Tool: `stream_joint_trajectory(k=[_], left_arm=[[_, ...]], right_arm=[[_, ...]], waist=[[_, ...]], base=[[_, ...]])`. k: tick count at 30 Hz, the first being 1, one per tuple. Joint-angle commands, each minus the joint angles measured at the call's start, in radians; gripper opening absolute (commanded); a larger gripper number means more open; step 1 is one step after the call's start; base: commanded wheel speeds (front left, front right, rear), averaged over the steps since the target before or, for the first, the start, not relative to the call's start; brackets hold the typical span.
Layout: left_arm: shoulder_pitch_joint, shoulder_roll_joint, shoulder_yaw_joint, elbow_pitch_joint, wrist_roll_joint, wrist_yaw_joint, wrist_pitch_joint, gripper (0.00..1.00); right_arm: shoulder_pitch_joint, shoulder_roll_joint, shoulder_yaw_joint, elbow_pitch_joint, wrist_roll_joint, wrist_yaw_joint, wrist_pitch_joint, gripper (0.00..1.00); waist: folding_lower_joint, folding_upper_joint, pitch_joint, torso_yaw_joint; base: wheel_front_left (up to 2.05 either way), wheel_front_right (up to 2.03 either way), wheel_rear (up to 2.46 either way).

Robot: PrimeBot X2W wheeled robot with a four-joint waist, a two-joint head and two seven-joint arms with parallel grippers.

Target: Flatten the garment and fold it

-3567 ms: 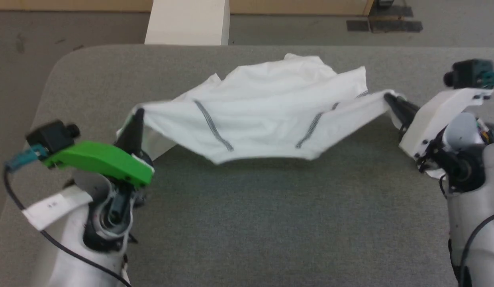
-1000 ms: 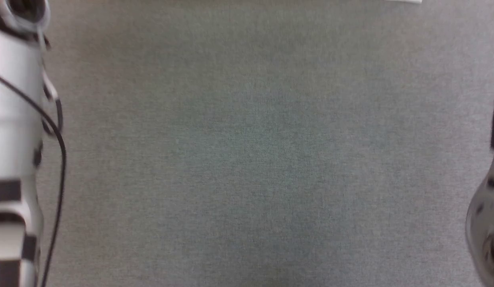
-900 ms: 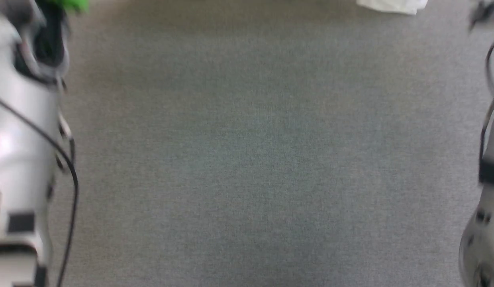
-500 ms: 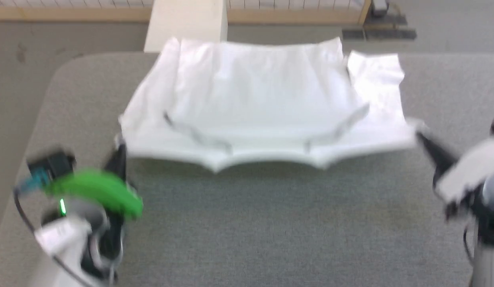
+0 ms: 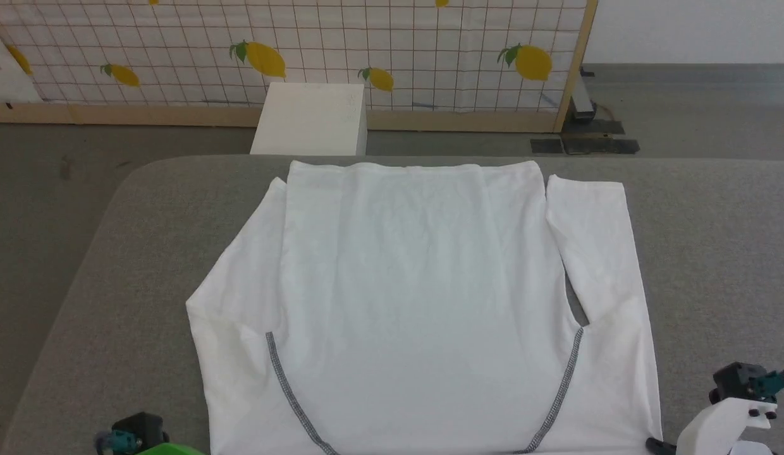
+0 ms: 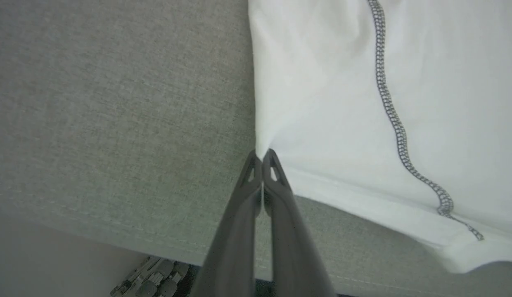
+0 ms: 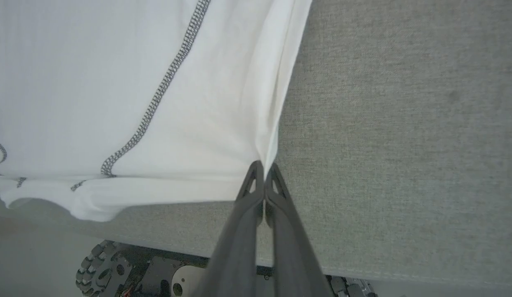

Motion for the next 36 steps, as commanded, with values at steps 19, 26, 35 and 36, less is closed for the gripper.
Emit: stream_joint_trajectory(k=[19, 26, 35, 36], left_arm=[[-0.040, 0.051, 0.125, -0.055, 0.040, 0.054, -0.128, 1.00], [-0.108, 0.025, 0.175, -0.135, 0.152, -0.053, -0.478, 1.00], [-0.226, -0.058, 0.216, -0.198, 0.352, -0.129, -0.568, 1.00], [-0.233, -0.082, 0.232, -0.208, 0.370, -0.138, -0.568, 1.00]], right_arm=[[-0.089, -0.023, -0.047, 0.000, -0.033, -0.002, -0.118, 1.00], [-0.354, -0.011, -0.171, 0.033, -0.070, -0.002, -0.292, 1.00], [-0.706, -0.086, -0.171, 0.264, -0.145, -0.002, -0.314, 1.00], [-0.744, -0.099, -0.161, 0.291, -0.164, -0.002, -0.310, 1.00]], waist=[[0.0002, 0.0000, 0.020, -0.009], [0.0002, 0.0000, 0.108, -0.009], [0.0002, 0.0000, 0.310, 0.034], [0.0002, 0.0000, 0.338, 0.042]], base=[[0.00, 0.00, 0.00], [0.00, 0.00, 0.00], [0.00, 0.00, 0.00], [0.00, 0.00, 0.00]])
